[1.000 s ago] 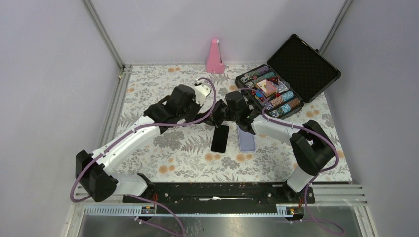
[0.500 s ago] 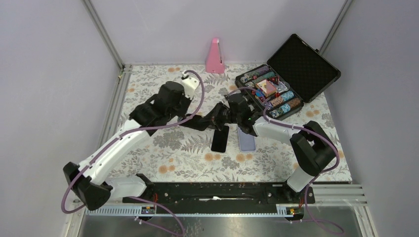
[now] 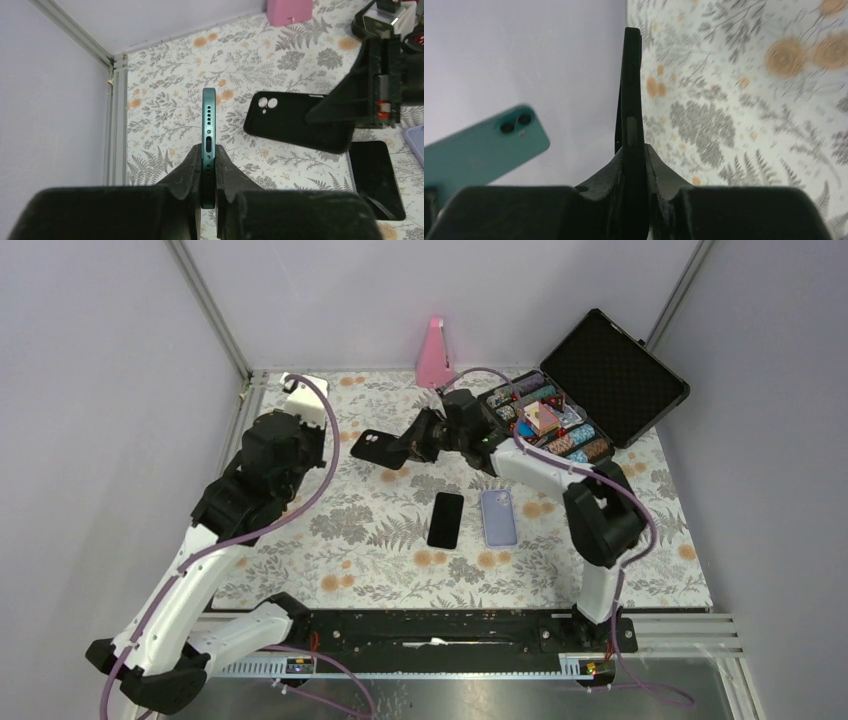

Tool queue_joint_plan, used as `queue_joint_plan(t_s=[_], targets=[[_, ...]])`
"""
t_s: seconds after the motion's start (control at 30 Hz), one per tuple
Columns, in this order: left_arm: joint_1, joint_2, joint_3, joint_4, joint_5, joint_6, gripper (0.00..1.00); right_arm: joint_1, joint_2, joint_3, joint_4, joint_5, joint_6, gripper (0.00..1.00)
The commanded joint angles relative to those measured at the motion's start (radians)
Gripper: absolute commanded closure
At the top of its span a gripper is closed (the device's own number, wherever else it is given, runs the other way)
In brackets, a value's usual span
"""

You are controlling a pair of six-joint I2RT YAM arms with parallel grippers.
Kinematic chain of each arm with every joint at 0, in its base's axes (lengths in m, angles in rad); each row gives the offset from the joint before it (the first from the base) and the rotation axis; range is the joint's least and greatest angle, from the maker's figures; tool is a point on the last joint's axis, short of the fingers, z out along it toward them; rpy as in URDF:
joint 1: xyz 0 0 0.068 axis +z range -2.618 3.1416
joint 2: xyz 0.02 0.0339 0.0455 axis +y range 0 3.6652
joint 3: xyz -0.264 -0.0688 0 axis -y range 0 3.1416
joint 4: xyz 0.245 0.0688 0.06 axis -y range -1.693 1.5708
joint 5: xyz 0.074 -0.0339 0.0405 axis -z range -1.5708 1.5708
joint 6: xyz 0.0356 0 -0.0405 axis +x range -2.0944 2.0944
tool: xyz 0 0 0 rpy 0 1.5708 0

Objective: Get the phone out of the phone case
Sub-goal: Place the phone case at the center of the board.

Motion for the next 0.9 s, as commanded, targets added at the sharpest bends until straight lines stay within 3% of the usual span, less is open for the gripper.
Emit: queue_joint_plan(t_s=[0.0,0.23,0.3,0.33,0.37,0.5,0.63,0.87], targets=[[0.001,0.041,-0.021,-0.018,-0.060,-0.054,1.00,0.005,0.138,0.109,-0.050,0.098,-0.071,0.91],[0.002,0.104,-0.101,-0.119,-0.049,-0.189,1.00,0.005,0.311,0.266,-0.199,0.214,-0.111,0.82],[0.001,0.132,-0.131,-0.129,-0.047,-0.195,1.00,0.006,0.333,0.324,-0.266,0.206,-0.135,0.65],[0.000,0.146,-0.138,-0.136,-0.051,-0.201,1.00,0.008,0.336,0.349,-0.309,0.199,-0.155,0.44],[0.000,0.164,-0.144,-0.140,-0.059,-0.206,1.00,0.009,0.335,0.373,-0.350,0.191,-0.180,0.33],[-0.003,0.219,-0.153,-0.139,-0.072,-0.216,1.00,0.007,0.268,0.382,-0.463,0.260,-0.275,0.08],[-0.020,0.297,-0.139,-0.145,-0.082,-0.227,1.00,-0.019,0.193,0.357,-0.540,0.315,-0.339,0.01],[-0.105,0.472,-0.091,-0.232,-0.217,-0.298,1.00,-0.092,-0.032,0.186,-0.598,0.516,-0.397,0.00]])
